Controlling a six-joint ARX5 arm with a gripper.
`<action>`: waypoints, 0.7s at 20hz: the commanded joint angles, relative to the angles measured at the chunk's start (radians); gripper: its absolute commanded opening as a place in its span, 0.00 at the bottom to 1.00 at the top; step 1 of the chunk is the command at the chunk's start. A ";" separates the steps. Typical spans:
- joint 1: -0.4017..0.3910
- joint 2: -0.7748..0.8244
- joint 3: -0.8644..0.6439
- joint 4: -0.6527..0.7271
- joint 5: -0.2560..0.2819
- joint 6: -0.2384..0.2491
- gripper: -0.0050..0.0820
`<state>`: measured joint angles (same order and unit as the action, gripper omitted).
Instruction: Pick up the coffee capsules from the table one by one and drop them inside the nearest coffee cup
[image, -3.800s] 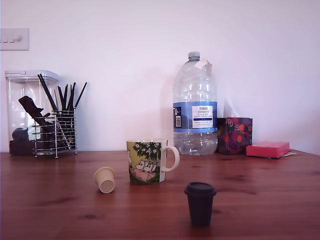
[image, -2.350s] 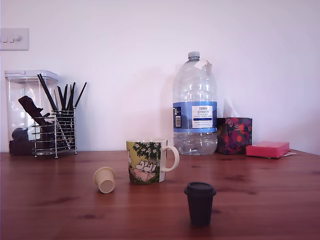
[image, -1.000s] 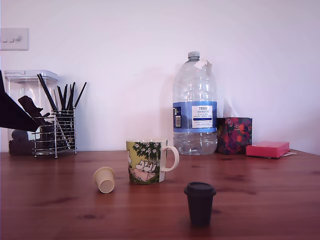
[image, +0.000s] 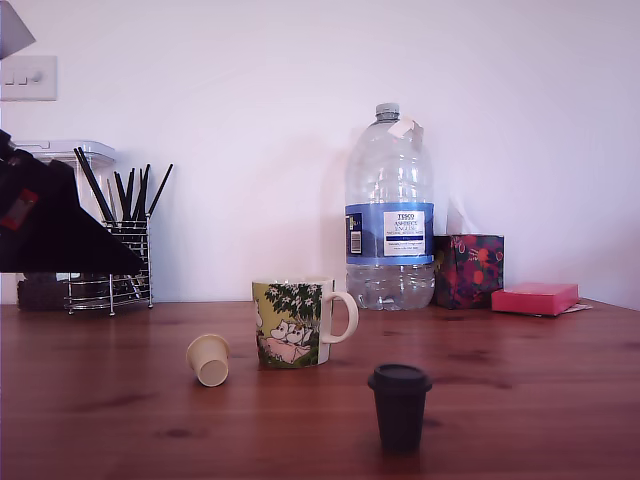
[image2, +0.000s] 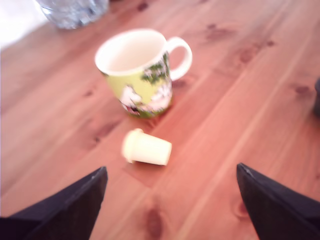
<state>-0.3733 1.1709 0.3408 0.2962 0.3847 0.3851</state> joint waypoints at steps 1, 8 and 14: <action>-0.002 0.053 0.027 0.027 0.028 0.016 0.93; 0.024 0.284 0.205 0.031 0.111 0.061 0.93; 0.035 0.470 0.395 -0.095 0.160 0.107 0.93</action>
<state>-0.3382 1.6180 0.7269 0.2081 0.5354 0.4793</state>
